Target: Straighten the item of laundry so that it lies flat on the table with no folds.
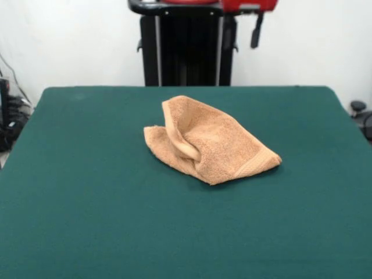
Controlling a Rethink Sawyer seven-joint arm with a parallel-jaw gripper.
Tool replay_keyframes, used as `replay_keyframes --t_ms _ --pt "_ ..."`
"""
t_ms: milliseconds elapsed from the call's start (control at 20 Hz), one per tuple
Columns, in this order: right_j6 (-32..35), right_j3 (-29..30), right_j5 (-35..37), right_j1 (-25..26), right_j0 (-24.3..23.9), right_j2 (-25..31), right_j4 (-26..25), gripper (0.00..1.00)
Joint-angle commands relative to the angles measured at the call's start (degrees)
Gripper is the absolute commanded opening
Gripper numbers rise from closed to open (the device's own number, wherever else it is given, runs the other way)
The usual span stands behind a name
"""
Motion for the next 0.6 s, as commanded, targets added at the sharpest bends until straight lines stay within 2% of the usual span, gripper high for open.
replay_keyframes --t_ms 50,200,600 --pt "10.99 -5.62 -5.09 15.30 -1.36 -0.15 -0.27 1.00" --pt "6.35 -7.65 -8.93 20.09 -5.78 3.16 -1.79 1.00" --pt "1.83 -11.88 -10.85 25.53 -11.69 7.78 -5.05 1.00"
